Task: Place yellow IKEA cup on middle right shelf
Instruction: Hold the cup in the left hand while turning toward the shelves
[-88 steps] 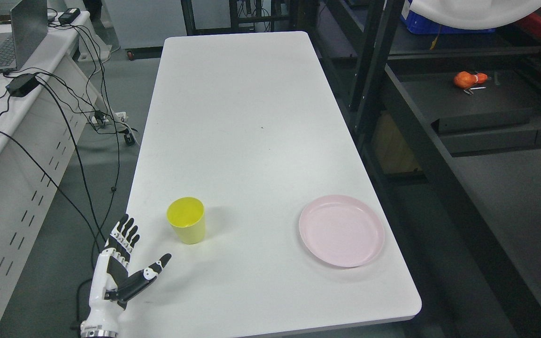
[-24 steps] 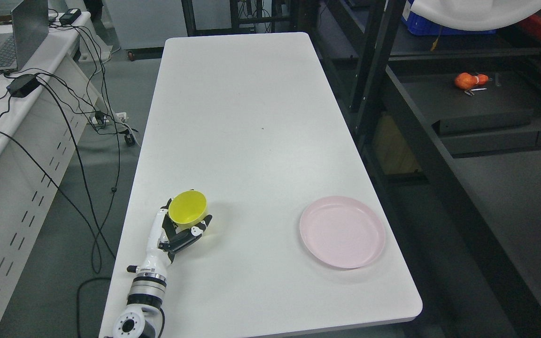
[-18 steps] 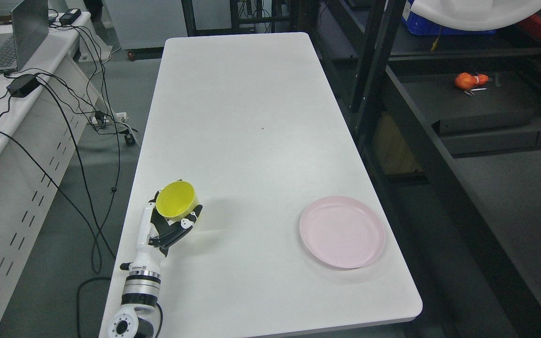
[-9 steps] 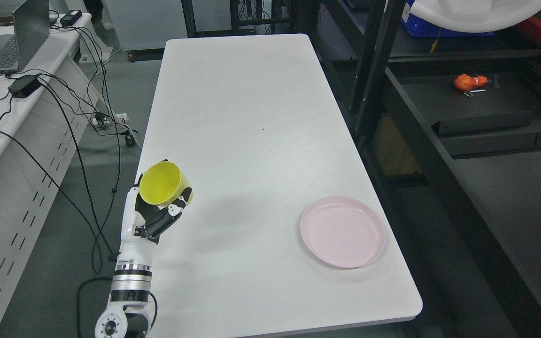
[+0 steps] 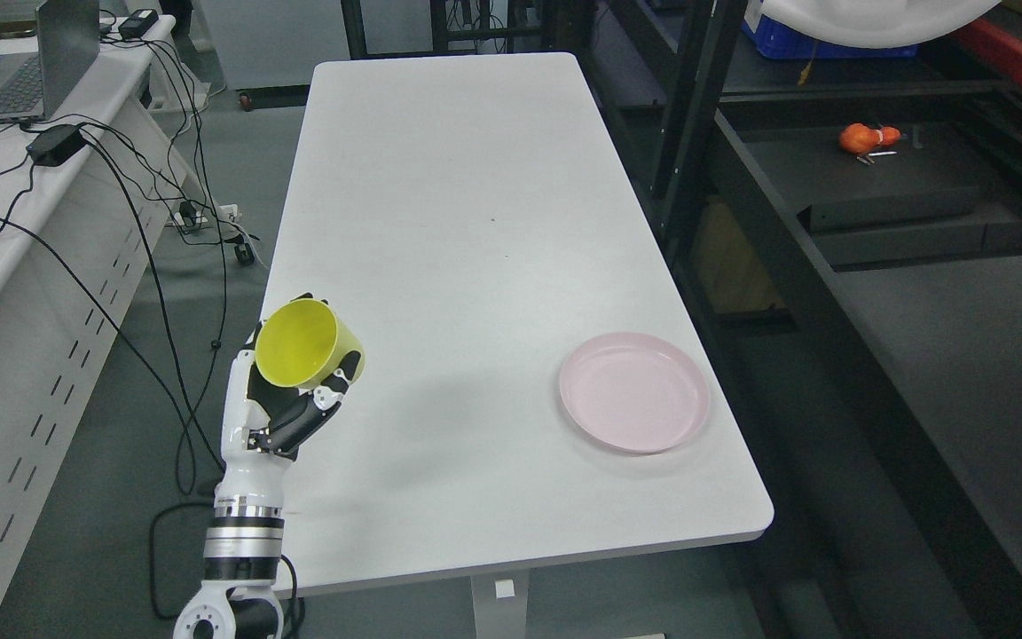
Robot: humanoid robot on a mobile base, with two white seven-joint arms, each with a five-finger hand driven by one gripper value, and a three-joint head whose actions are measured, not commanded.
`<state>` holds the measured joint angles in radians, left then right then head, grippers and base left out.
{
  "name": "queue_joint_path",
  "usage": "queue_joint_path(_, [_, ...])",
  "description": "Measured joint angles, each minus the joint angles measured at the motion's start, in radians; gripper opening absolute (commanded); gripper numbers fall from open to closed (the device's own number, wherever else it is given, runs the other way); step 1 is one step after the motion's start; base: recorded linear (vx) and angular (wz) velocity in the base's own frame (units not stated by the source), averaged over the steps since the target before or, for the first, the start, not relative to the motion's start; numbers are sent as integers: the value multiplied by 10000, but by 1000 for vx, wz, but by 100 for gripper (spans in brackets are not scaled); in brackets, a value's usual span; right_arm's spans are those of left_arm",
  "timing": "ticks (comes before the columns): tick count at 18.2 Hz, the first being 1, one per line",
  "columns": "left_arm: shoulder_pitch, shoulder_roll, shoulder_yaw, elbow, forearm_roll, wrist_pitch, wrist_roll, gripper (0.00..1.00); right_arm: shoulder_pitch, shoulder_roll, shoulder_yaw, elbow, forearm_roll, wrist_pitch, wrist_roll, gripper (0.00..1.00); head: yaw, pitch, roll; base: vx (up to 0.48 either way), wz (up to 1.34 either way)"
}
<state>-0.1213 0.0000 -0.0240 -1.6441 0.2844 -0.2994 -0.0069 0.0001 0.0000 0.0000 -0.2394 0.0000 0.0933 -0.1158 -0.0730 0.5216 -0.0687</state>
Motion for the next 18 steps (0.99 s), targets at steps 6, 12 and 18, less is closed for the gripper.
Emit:
queue_joint_path(6, [150, 0, -193, -252, 7, -40, -10, 0, -1, 0, 0, 0, 0, 0, 0, 99, 0, 0, 0, -181, -208])
queue_joint_path(12, [215, 0, -488, -404, 9, -43, -14, 0, -2, 0, 0, 0, 0, 0, 0, 99, 0, 0, 0, -250, -197])
queue_joint_path(18, [212, 0, -889, -482, 9, -105, -16, 1, -1, 0, 0, 0, 0, 0, 0, 99, 0, 0, 0, -314, -560])
